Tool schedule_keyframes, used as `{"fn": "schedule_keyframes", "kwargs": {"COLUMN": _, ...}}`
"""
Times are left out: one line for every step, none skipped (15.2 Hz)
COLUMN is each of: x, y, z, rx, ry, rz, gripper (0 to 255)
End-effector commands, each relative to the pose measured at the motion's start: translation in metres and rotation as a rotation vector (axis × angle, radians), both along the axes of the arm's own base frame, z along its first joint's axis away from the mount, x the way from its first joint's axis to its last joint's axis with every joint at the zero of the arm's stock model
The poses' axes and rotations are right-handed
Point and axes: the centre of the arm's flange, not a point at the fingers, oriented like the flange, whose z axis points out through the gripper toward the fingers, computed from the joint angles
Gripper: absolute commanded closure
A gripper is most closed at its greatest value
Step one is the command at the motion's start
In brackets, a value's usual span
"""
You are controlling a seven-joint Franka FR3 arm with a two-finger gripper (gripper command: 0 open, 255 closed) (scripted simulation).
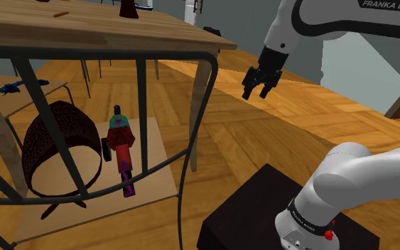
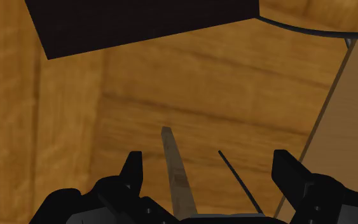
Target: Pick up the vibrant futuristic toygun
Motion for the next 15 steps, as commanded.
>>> {"fn": "schedule_keyframes", "kwargs": {"x": 0.000, "y": 0.000, "z": 0.000, "rx": 0.000, "ry": 0.000, "rz": 0.000, "gripper": 0}}
{"fn": "schedule_keyframes", "kwargs": {"x": 0.007, "y": 0.011, "z": -0.002, "rx": -0.001, "ry": 0.002, "rz": -0.004, "gripper": 0}}
{"fn": "schedule_keyframes", "kwargs": {"x": 0.014, "y": 0.023, "z": -0.004, "rx": -0.001, "ry": 0.004, "rz": -0.009, "gripper": 0}}
{"fn": "schedule_keyframes", "kwargs": {"x": 0.021, "y": 0.034, "z": -0.007, "rx": -0.002, "ry": 0.007, "rz": -0.013, "gripper": 0}}
{"fn": "schedule_keyframes", "kwargs": {"x": 0.028, "y": 0.045, "z": -0.009, "rx": -0.002, "ry": 0.009, "rz": -0.018, "gripper": 0}}
{"fn": "schedule_keyframes", "kwargs": {"x": 0.035, "y": 0.056, "z": -0.011, "rx": -0.003, "ry": 0.011, "rz": -0.022, "gripper": 0}}
{"fn": "schedule_keyframes", "kwargs": {"x": 0.042, "y": 0.067, "z": -0.014, "rx": -0.003, "ry": 0.013, "rz": -0.027, "gripper": 0}}
{"fn": "schedule_keyframes", "kwargs": {"x": 0.050, "y": 0.078, "z": -0.016, "rx": -0.004, "ry": 0.015, "rz": -0.031, "gripper": 0}}
{"fn": "schedule_keyframes", "kwargs": {"x": 0.057, "y": 0.090, "z": -0.018, "rx": -0.005, "ry": 0.018, "rz": -0.035, "gripper": 0}}
{"fn": "schedule_keyframes", "kwargs": {"x": 0.064, "y": 0.101, "z": -0.021, "rx": -0.005, "ry": 0.020, "rz": -0.040, "gripper": 0}}
{"fn": "schedule_keyframes", "kwargs": {"x": 0.072, "y": 0.112, "z": -0.023, "rx": -0.006, "ry": 0.022, "rz": -0.044, "gripper": 0}}
{"fn": "schedule_keyframes", "kwargs": {"x": 0.079, "y": 0.123, "z": -0.026, "rx": -0.006, "ry": 0.024, "rz": -0.049, "gripper": 0}}
{"fn": "schedule_keyframes", "kwargs": {"x": 0.087, "y": 0.133, "z": -0.028, "rx": -0.007, "ry": 0.027, "rz": -0.053, "gripper": 0}}
{"fn": "schedule_keyframes", "kwargs": {"x": 0.094, "y": 0.144, "z": -0.031, "rx": -0.007, "ry": 0.029, "rz": -0.058, "gripper": 0}}
{"fn": "schedule_keyframes", "kwargs": {"x": 0.102, "y": 0.155, "z": -0.033, "rx": -0.008, "ry": 0.031, "rz": -0.062, "gripper": 0}}
